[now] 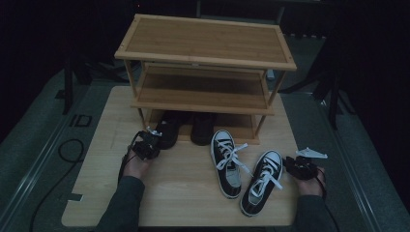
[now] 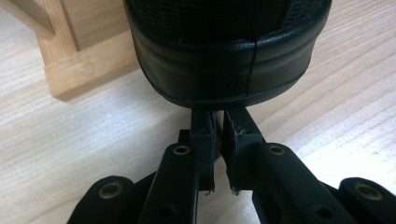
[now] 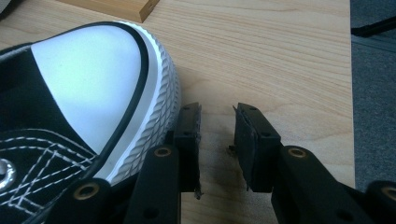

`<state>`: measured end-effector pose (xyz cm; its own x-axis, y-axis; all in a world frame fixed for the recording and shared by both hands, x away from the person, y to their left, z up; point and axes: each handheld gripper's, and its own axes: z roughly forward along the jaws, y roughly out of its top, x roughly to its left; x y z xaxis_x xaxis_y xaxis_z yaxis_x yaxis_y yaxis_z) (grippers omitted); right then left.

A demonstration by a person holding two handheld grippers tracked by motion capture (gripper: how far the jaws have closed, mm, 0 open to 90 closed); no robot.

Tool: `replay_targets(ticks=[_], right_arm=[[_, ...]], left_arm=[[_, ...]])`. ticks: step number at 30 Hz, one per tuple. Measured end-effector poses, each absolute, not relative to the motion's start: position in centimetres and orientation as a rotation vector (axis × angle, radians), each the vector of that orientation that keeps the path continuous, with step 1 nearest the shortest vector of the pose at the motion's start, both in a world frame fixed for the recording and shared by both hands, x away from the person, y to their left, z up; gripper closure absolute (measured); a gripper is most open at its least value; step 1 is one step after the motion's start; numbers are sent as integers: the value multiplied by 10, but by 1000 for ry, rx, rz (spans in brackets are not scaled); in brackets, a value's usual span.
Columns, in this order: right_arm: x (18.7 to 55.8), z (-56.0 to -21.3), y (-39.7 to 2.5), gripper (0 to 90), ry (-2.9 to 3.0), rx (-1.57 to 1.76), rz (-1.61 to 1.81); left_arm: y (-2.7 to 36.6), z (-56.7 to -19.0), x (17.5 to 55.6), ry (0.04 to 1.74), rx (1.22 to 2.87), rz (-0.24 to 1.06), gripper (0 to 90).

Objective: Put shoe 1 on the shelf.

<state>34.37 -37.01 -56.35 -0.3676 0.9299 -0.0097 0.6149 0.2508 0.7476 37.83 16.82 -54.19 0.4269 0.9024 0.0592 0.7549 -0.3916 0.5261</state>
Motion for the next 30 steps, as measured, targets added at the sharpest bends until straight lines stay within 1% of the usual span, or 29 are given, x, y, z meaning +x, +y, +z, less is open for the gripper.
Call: replay_targets(ticks=[10,18,30], right_arm=[[344,-563,-370,709,2074,1403,924],[344,-563,-370,709,2076,1402,925],[344,-564,-370,709,2076,1401,926]], left_arm=[[141,-541,384,1272,2345,462,820],[140,-541,385,1272,2341,451,819],[115,-540,395,1196,2398,440,824]])
